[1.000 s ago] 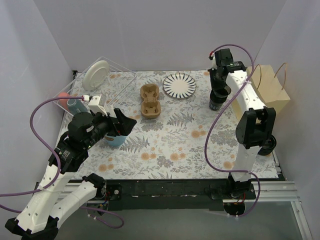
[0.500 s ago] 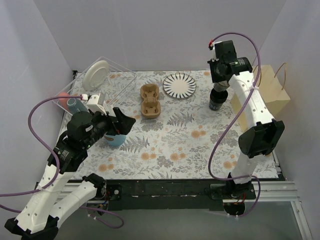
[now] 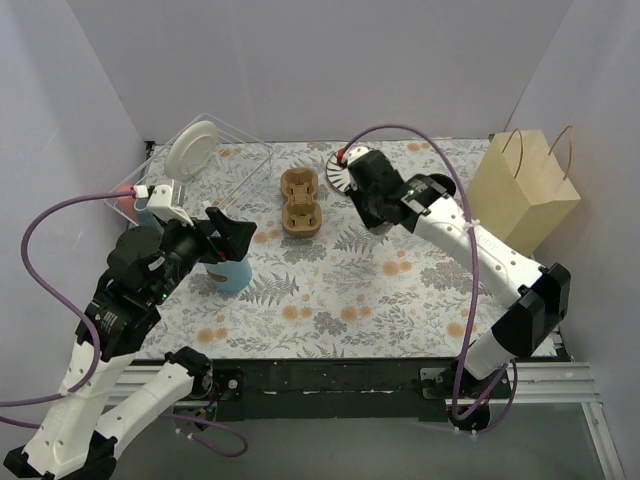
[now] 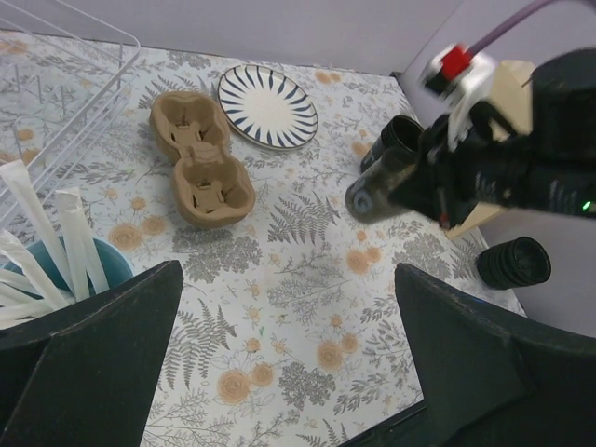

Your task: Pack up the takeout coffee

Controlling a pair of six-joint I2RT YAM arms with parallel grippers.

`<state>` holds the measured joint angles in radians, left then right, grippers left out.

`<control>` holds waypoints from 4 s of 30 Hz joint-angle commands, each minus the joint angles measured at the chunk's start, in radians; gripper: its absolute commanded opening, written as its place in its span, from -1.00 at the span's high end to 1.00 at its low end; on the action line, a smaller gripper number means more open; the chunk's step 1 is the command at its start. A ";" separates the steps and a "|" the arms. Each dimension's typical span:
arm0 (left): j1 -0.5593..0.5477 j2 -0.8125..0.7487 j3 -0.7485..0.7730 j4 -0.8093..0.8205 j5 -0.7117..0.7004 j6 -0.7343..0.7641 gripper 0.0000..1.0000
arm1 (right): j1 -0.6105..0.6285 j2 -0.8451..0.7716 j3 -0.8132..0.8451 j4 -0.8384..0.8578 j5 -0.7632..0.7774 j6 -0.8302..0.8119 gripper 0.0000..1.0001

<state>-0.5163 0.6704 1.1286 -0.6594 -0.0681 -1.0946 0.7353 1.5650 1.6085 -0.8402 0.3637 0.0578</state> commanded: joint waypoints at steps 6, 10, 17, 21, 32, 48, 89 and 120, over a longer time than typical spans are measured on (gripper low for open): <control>-0.002 -0.060 0.013 0.000 -0.094 0.001 -0.96 | 0.219 0.020 -0.234 0.165 0.030 0.157 0.97; -0.001 -0.074 0.002 -0.009 -0.108 -0.007 -0.96 | 0.286 0.059 -0.245 0.213 0.073 0.162 0.97; -0.001 -0.086 -0.013 -0.014 -0.111 -0.016 -0.96 | 0.312 0.135 -0.240 0.233 0.050 0.168 0.97; -0.001 -0.091 -0.020 -0.017 -0.111 -0.017 -0.96 | 0.320 0.156 -0.225 0.213 0.057 0.169 0.80; -0.001 -0.084 -0.020 -0.032 -0.105 -0.004 -0.96 | 0.320 0.092 -0.139 0.119 0.050 0.180 0.11; -0.001 -0.025 -0.058 -0.083 0.045 -0.019 -0.96 | -0.215 -0.100 -0.312 -0.072 0.490 0.358 0.10; -0.067 0.063 -0.026 -0.051 0.122 -0.031 -0.97 | -0.717 -0.353 -0.815 0.266 0.445 0.093 0.17; -0.067 0.055 0.008 -0.071 0.136 -0.041 -0.96 | -0.768 -0.392 -0.849 0.257 0.419 0.128 0.33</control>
<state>-0.5785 0.7334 1.0920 -0.7261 0.0608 -1.1389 -0.0246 1.1862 0.7681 -0.6022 0.7811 0.1837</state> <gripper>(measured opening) 0.982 0.346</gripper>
